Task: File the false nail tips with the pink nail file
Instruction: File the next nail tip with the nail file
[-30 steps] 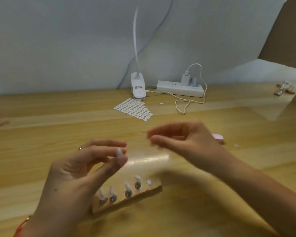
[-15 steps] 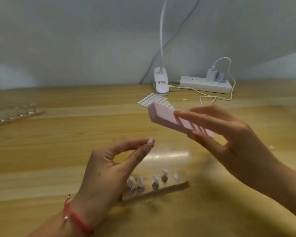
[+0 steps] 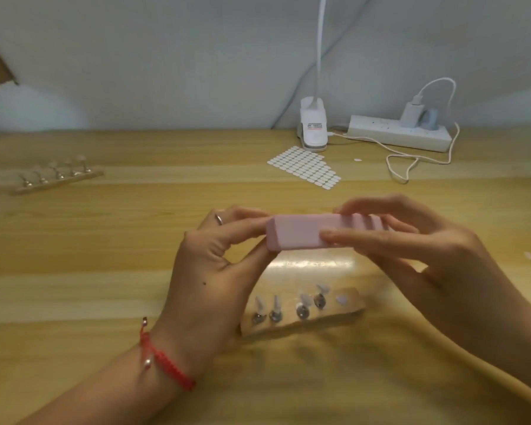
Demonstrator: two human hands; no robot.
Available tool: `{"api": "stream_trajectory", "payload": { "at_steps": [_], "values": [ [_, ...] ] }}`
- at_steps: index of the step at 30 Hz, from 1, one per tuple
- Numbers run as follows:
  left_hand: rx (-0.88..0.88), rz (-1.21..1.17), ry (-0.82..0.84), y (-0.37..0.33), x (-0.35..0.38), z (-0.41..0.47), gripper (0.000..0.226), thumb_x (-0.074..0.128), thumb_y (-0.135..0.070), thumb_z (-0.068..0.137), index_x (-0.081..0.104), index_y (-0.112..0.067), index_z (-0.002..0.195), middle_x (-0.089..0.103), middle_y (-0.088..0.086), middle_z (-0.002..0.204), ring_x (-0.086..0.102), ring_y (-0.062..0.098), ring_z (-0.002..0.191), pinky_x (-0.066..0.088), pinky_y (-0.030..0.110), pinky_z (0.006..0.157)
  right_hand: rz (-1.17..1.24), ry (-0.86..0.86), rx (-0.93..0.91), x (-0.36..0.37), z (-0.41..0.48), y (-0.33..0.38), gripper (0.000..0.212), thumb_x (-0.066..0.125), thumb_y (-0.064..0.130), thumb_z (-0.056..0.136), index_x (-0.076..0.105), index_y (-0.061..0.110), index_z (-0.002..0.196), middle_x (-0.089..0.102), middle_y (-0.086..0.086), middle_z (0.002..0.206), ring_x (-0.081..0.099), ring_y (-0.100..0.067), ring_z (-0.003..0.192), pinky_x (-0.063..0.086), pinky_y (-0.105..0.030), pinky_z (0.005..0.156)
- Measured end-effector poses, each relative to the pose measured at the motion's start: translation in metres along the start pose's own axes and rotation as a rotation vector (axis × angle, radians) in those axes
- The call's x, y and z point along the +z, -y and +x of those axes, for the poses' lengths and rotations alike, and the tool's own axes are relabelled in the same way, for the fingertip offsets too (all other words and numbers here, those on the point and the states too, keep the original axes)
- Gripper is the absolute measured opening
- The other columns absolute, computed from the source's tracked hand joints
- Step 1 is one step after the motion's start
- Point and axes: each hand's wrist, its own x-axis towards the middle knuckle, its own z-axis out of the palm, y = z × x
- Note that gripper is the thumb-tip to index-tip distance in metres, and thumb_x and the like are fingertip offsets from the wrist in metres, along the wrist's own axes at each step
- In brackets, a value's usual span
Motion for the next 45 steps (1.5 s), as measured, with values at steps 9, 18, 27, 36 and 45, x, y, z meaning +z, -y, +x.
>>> {"api": "stream_trajectory", "payload": {
  "at_steps": [9, 18, 27, 36, 45],
  "values": [
    [0.028, 0.037, 0.067, -0.003, 0.001, -0.002, 0.030, 0.061, -0.041, 0.075, 0.064, -0.052, 0.104, 0.066, -0.022, 0.100, 0.059, 0.012, 0.102, 0.042, 0.061, 0.087, 0.060, 0.019, -0.072, 0.002, 0.001, -0.001, 0.048, 0.055, -0.007, 0.090, 0.062, 0.030, 0.119, 0.059, -0.002, 0.124, 0.058, -0.025, 0.118, 0.050, -0.040, 0.092],
    [0.045, 0.107, 0.165, -0.003, 0.000, -0.002, 0.044, 0.059, -0.040, 0.074, 0.058, -0.047, 0.117, 0.061, -0.023, 0.106, 0.051, 0.011, 0.108, 0.039, 0.060, 0.088, 0.077, 0.068, -0.153, 0.003, 0.002, -0.003, 0.056, 0.055, -0.017, 0.082, 0.065, 0.026, 0.117, 0.058, -0.003, 0.124, 0.058, -0.032, 0.114, 0.047, -0.044, 0.096],
    [0.030, 0.099, 0.183, -0.002, -0.001, -0.003, 0.043, 0.060, -0.042, 0.069, 0.062, -0.049, 0.112, 0.058, -0.027, 0.107, 0.049, 0.005, 0.108, 0.040, 0.060, 0.090, 0.098, 0.062, -0.151, 0.002, 0.002, -0.006, 0.056, 0.055, -0.019, 0.082, 0.064, 0.024, 0.116, 0.058, -0.005, 0.122, 0.058, -0.031, 0.115, 0.044, -0.051, 0.101],
    [0.024, 0.092, 0.162, -0.004, -0.001, -0.001, 0.048, 0.061, -0.042, 0.073, 0.051, -0.048, 0.119, 0.060, -0.029, 0.102, 0.050, 0.005, 0.105, 0.038, 0.060, 0.092, 0.117, 0.051, -0.107, 0.002, 0.003, -0.009, 0.052, 0.054, -0.017, 0.083, 0.063, 0.021, 0.117, 0.058, -0.007, 0.121, 0.058, -0.034, 0.114, 0.049, -0.051, 0.094],
    [0.027, 0.086, 0.208, -0.003, -0.001, 0.000, 0.057, 0.062, -0.044, 0.067, 0.046, -0.049, 0.121, 0.061, -0.028, 0.104, 0.048, 0.001, 0.103, 0.038, 0.058, 0.092, 0.115, 0.059, -0.177, 0.008, 0.001, -0.005, 0.050, 0.055, -0.018, 0.084, 0.067, 0.020, 0.115, 0.058, -0.008, 0.121, 0.057, -0.028, 0.117, 0.045, -0.052, 0.100]
  ]
}}
